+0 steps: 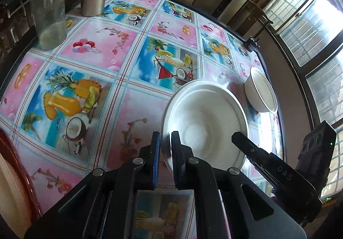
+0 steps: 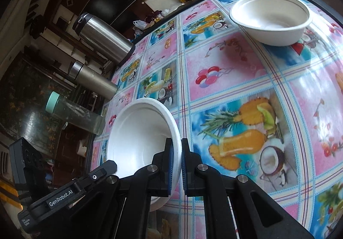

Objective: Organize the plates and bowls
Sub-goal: 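Lift the white bowls in both grippers and carry them toward the plate stack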

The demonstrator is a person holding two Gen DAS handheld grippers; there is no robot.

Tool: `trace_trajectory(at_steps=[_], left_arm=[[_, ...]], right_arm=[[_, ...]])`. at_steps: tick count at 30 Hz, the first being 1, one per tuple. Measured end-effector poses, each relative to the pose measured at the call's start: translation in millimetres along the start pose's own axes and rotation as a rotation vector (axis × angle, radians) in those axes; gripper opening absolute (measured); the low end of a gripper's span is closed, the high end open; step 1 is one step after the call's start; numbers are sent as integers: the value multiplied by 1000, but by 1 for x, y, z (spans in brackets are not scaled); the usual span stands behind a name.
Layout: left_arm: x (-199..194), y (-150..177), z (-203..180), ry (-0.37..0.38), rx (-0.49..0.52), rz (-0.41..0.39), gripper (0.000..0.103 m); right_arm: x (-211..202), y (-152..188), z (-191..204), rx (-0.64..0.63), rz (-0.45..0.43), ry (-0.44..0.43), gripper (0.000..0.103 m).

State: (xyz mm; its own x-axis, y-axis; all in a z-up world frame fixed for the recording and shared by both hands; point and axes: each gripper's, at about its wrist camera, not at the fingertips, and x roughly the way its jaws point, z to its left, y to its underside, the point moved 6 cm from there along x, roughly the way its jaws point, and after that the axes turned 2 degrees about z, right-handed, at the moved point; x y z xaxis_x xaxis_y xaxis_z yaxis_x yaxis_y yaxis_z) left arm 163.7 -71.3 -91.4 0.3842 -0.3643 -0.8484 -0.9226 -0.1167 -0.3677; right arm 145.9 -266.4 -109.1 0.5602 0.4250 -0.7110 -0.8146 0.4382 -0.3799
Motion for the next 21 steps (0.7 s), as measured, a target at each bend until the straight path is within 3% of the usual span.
trace_trajectory(at_steps=[10,21], left_arm=[[-33,35,17,33,-22,-41,8],[-109,60,63,8,-32,-183,8]], right_arm=[[-14,35,18,-32,8,-25,7],[-29,75,101,-198,4,-71,7]])
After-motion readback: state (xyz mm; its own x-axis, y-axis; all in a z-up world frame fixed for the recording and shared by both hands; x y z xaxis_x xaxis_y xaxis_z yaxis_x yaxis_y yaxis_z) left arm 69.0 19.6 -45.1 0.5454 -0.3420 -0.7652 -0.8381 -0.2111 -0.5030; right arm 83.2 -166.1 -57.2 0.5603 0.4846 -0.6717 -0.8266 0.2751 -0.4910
